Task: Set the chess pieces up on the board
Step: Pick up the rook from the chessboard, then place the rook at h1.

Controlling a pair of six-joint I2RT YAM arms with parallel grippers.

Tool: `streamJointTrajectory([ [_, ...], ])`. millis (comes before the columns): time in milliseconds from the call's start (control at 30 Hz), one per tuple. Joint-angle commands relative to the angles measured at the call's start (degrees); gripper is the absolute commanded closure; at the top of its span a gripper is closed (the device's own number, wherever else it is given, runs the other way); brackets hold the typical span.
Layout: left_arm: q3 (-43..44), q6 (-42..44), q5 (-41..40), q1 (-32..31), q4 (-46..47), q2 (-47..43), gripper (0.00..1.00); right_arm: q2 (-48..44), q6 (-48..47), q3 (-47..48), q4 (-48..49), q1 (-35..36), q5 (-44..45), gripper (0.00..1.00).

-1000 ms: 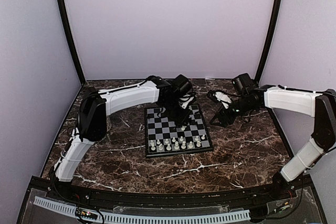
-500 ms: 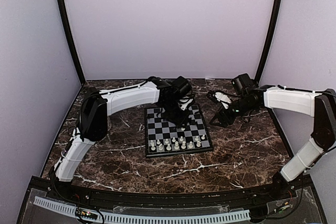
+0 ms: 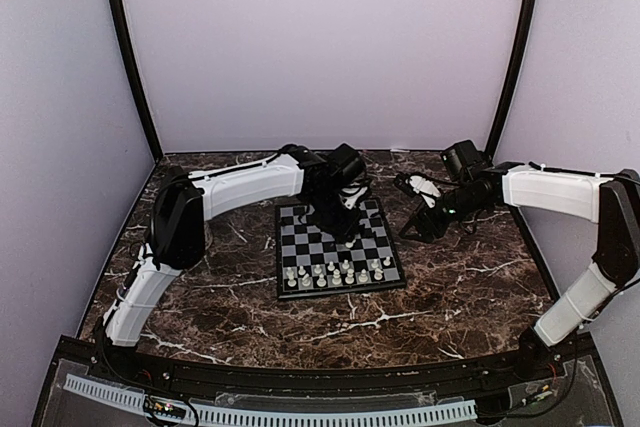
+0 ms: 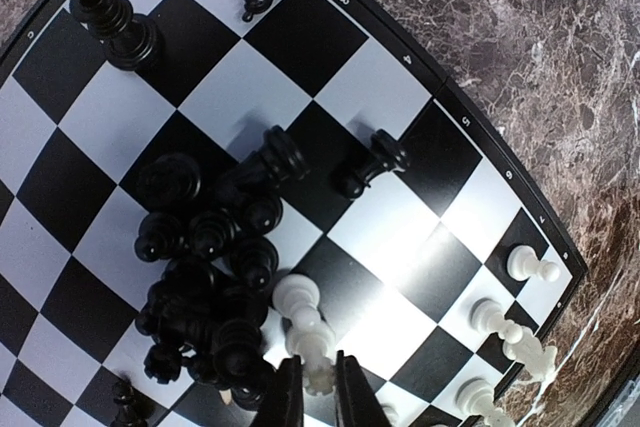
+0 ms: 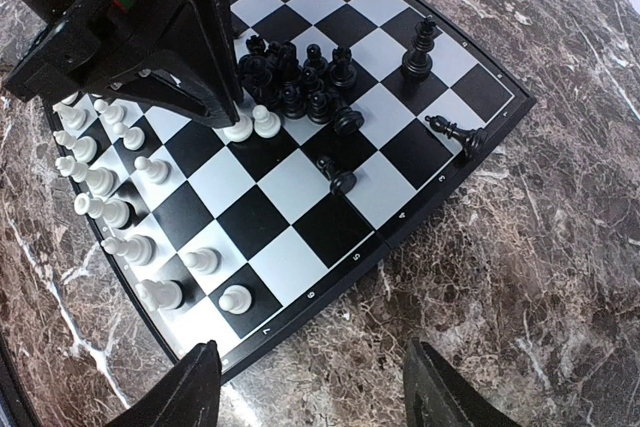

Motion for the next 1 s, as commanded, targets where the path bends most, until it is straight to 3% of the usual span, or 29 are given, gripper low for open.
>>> streamJointTrajectory([
  [0, 2.0, 0.5, -0.6, -0.1, -3.7, -2.1, 0.92, -0.2, -0.5, 0.6, 0.6, -0.3, 0.0, 0.36],
  [300, -0.3, 4.2, 1.4, -3.4, -5.7, -8.1, 0.93, -0.5, -0.4, 0.5, 0.7, -0.3, 0.2, 0.37],
  [500, -1.8, 9.1, 1.9, -7.7, -2.0, -9.4, 0.94, -1.0, 0.7, 0.6, 1.0, -0.8, 0.5, 0.37],
  [967, -1.3, 10.2, 7.0, -11.0, 4.5, -7.3, 0.91, -4.3, 5.1, -1.2, 3.7, -9.4, -3.0, 0.36],
])
